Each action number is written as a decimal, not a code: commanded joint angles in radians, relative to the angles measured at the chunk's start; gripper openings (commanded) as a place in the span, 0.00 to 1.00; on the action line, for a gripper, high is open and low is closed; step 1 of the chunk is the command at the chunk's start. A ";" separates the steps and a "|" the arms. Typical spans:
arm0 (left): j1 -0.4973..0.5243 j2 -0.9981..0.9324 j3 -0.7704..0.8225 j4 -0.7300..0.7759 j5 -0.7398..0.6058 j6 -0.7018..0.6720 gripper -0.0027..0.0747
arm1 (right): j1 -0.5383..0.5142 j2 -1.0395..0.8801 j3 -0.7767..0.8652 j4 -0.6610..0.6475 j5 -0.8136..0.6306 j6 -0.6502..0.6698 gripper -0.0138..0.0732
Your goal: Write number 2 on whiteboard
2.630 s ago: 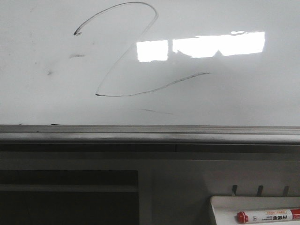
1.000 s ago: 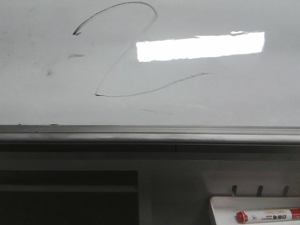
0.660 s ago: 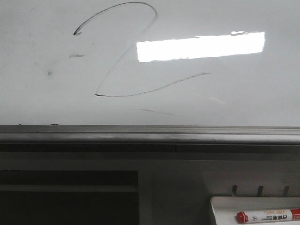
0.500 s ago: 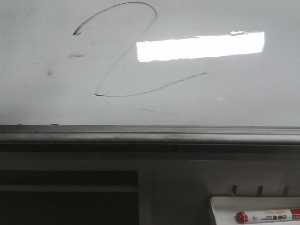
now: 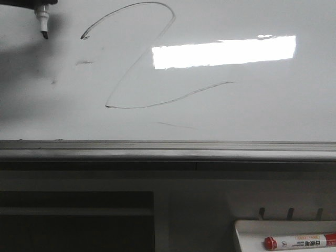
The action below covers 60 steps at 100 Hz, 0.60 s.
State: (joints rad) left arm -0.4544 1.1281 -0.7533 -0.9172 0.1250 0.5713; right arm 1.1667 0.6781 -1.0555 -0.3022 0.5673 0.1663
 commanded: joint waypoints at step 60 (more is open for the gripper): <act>0.046 0.084 -0.031 -0.033 -0.010 -0.007 0.01 | -0.005 -0.001 0.054 -0.024 -0.096 0.012 0.10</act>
State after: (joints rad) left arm -0.4125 1.2113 -0.7556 -0.9360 0.1244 0.5713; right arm 1.1667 0.6743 -0.9793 -0.3043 0.5603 0.1686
